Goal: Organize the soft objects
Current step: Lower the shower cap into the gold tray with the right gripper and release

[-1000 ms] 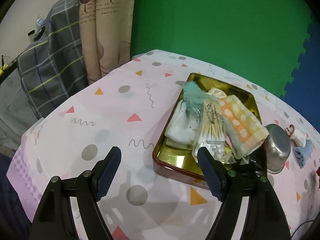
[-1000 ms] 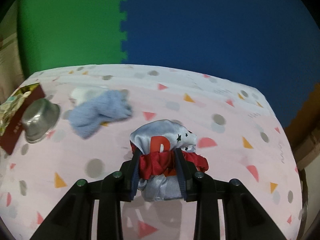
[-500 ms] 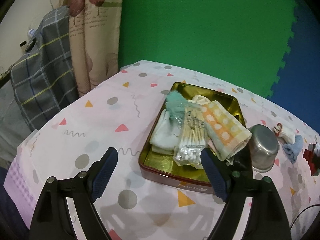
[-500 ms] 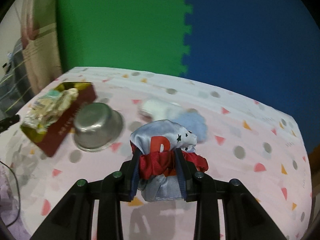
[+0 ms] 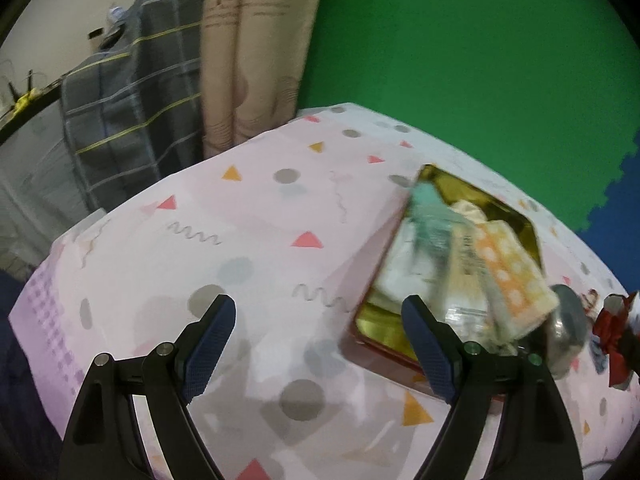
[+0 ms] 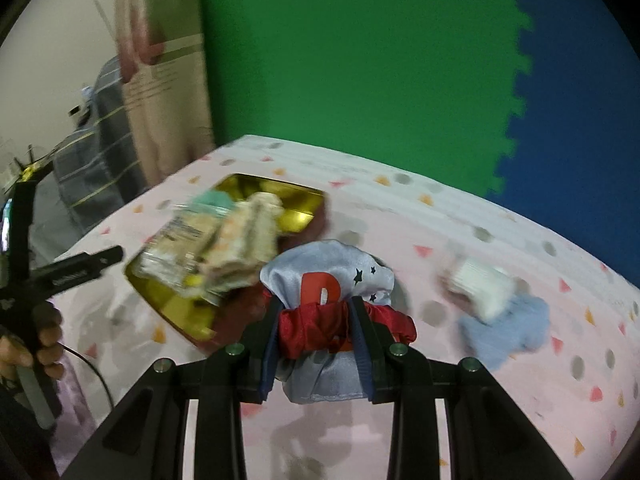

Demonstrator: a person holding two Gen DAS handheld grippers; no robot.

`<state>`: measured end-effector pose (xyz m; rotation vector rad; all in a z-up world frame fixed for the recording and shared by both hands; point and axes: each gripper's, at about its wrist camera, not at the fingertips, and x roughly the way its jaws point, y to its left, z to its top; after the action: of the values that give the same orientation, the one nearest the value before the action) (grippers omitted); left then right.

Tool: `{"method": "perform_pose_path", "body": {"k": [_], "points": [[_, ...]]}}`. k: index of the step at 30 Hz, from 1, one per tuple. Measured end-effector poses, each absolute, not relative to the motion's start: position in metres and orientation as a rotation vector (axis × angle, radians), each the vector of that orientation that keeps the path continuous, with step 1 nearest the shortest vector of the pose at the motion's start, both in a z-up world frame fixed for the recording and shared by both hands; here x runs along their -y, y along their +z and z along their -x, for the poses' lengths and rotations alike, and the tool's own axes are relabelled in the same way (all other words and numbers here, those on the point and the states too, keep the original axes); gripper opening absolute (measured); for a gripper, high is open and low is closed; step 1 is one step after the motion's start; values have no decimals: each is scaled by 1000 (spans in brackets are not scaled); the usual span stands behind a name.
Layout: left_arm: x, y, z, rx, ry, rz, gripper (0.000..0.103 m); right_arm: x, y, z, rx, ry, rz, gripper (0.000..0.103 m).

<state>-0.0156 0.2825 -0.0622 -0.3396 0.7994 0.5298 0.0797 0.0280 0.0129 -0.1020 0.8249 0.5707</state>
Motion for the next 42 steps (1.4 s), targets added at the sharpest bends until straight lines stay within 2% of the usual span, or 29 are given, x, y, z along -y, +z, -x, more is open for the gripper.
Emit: {"method": "perform_pose_path", "body": {"k": [11,14,31,32,36,42], "points": [[-291,-66,18,-809,571,345,82,-116,7,-85,-843,688,177,32],[-290,-66,17,-807,564,341,87,-132,2,-91,-847,686,216,32],[-286,-66,13,-809,534,327,87,-181,-26,-134,-882,631,280,32],[-286,-66,12,-809,533,328,87,-182,-26,-133,-883,635,279,34],[-286,-66,13,-809,532,330,87,-177,-18,-131,-872,636,257,59],[-284,-65,11,-810,518,315,87,-162,-5,-127,-864,634,214,62]]}}
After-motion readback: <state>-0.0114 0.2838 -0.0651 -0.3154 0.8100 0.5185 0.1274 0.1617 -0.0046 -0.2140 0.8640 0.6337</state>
